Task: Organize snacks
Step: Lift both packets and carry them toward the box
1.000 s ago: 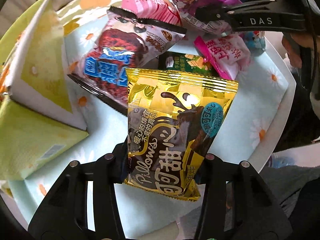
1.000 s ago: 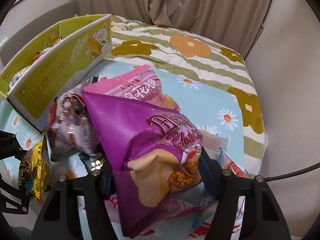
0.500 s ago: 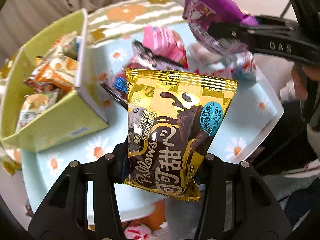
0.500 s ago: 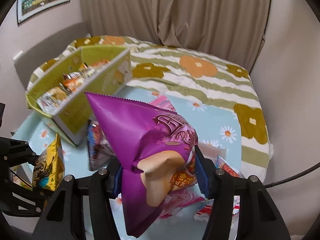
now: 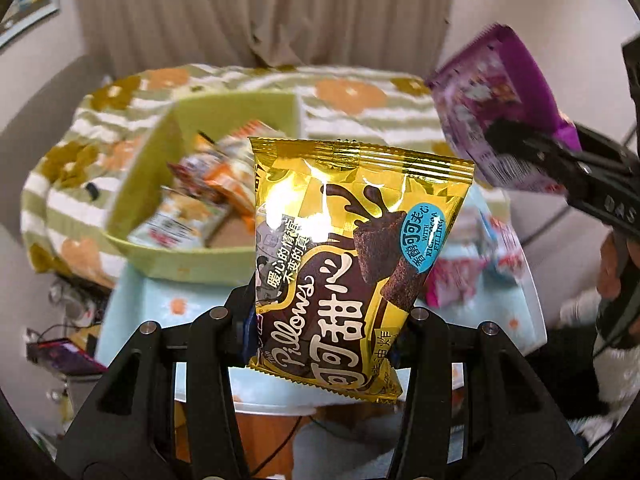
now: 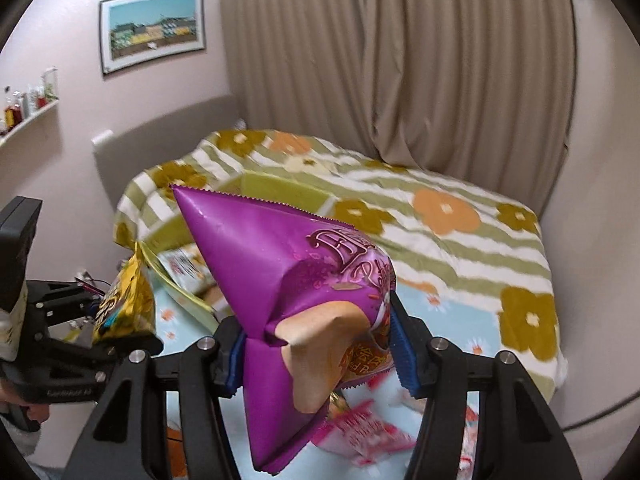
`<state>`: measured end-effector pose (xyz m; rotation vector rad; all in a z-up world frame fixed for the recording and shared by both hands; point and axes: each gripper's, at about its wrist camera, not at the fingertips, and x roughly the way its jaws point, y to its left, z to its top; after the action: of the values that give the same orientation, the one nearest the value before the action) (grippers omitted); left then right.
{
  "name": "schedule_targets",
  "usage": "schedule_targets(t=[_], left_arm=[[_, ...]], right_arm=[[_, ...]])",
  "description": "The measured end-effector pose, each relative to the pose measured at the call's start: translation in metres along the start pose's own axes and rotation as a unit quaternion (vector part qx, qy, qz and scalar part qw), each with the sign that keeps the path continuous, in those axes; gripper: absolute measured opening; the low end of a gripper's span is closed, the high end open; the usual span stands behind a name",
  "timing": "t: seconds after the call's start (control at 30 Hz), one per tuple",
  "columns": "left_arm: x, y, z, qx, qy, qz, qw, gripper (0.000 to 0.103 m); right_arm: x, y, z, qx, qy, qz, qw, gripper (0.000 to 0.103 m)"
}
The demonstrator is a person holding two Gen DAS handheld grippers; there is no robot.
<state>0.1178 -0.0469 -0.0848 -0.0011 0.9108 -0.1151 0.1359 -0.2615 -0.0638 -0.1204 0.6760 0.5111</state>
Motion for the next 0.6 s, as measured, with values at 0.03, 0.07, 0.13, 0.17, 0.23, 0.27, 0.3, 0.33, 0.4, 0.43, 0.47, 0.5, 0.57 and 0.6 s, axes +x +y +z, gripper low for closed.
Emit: schedule_targets(t=[0.03,0.07,0.13,0.17,0.23,0.27,0.3,0.33,0.4,0.43,0.47,0.5,0.57,0.6], left_arm=[[-0.004,0.007,0.005,-0.009,-0.008,0.005,0.9999,0.043],[-0.006,0.013,0.009,-0.016,-0.012,0.008,0.9998,0.043],[-0.007,0.027,0.02,-0.027,-0.019,0.009,0.9994,0.043],[-0.007,0.033,0.024,-0.031,-0.022,0.011,0.9992,0.043],[-0.003,0.05,0.037,-0.036,-0.025,0.014,0.9989,0.043],[0.0,0.058,0.043,-0.039,-0.026,0.015,0.9988,0.043],[0.003,0.064,0.048,-0.042,-0.025,0.014,0.9987,0.043],[0.008,0.074,0.055,-0.047,-0.022,0.012,0.9986,0.043],[0.018,0.092,0.068,-0.053,-0.018,0.01,0.9984,0.043],[0.027,0.102,0.075,-0.055,-0.012,0.01,0.9983,0.043],[0.036,0.112,0.082,-0.056,-0.006,0.01,0.9983,0.043],[0.042,0.117,0.088,-0.056,-0.003,0.009,0.9984,0.043],[0.061,0.133,0.101,-0.055,0.006,0.006,0.9984,0.043],[0.072,0.14,0.108,-0.055,0.011,0.003,0.9984,0.043]], right_arm=[[0.0,0.003,0.006,-0.001,-0.005,0.006,1.0,0.054],[0.001,0.007,0.011,-0.002,-0.009,0.011,1.0,0.054],[0.004,0.014,0.023,-0.004,-0.015,0.017,1.0,0.054],[0.007,0.018,0.03,-0.005,-0.018,0.02,1.0,0.054],[0.013,0.025,0.04,-0.004,-0.02,0.024,1.0,0.054],[0.018,0.029,0.046,-0.003,-0.021,0.024,0.999,0.054],[0.022,0.034,0.052,-0.003,-0.021,0.023,1.0,0.054],[0.029,0.038,0.058,-0.001,-0.019,0.023,1.0,0.054],[0.042,0.046,0.069,0.006,-0.018,0.024,1.0,0.054],[0.048,0.048,0.073,0.009,-0.016,0.025,1.0,0.054],[0.055,0.051,0.079,0.013,-0.015,0.026,0.999,0.054],[0.062,0.056,0.083,0.017,-0.013,0.026,0.999,0.054],[0.081,0.064,0.093,0.025,-0.008,0.026,0.999,0.054],[0.089,0.068,0.097,0.029,-0.005,0.025,0.999,0.054]])
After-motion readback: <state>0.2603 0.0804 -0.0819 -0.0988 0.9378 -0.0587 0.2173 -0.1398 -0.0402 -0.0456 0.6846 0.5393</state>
